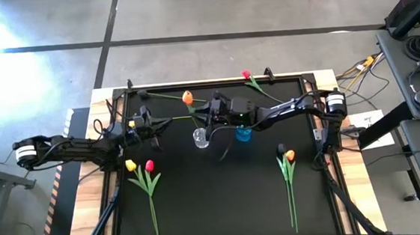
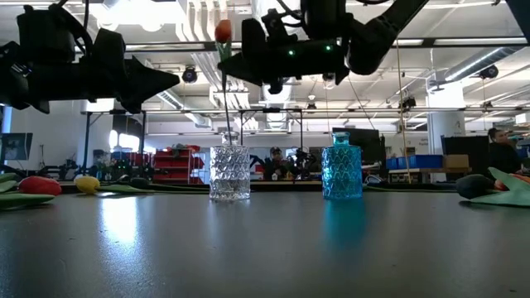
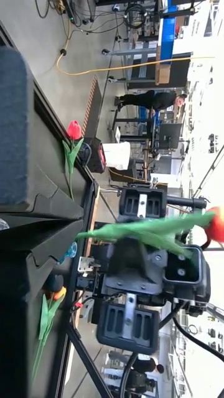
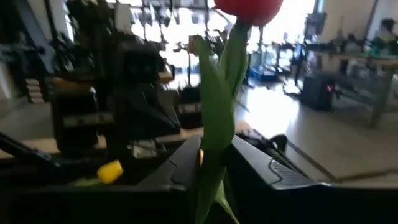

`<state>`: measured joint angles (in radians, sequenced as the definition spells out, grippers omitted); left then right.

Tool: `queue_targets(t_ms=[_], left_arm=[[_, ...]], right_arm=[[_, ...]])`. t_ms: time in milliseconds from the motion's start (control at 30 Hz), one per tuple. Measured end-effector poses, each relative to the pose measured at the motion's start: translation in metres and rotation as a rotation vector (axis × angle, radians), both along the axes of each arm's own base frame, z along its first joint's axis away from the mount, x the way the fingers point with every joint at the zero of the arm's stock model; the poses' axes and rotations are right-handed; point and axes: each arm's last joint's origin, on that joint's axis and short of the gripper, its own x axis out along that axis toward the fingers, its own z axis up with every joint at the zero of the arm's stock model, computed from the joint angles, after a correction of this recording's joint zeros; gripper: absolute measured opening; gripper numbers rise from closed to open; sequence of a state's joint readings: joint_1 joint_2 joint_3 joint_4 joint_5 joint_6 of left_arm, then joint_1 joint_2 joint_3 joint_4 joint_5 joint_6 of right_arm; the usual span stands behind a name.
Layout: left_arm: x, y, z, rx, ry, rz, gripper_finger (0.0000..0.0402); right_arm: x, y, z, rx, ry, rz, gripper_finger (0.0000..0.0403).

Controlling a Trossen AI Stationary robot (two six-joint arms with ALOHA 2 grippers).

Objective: Sort flowers into vase by color
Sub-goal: Put the top orange flower into the transparent vase, then put the bottom black flower into the blue vase

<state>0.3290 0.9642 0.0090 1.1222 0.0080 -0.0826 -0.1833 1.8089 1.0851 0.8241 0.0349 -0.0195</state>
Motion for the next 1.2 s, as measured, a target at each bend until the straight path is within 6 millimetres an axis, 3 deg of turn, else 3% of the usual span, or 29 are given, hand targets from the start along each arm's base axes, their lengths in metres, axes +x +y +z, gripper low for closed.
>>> queue_targets(t_ms=[333,767,933,1200], left_arm=[[0.0,0.0,0.0,0.0,0.001,-0.001,0.0],[0.001,0.0,-0.001,-0.006,0.007,-0.002,0.0],[0.001,0.0,-0.003,-0.012,0.025,-0.003,0.0],[0.003,0.001,-0.007,-0.02,0.048,-0.005,0.0]], right_arm=[[0.001,0.0,-0.004,0.047,0.158,-0.044,0.0139],[-0.013,0.014,0.041,0.092,0.35,-0.037,0.0205],[-0.037,0.027,0.054,0.121,0.494,-0.123,0.0203],[-0.101,0.06,0.059,0.419,0.826,-0.359,0.0171]])
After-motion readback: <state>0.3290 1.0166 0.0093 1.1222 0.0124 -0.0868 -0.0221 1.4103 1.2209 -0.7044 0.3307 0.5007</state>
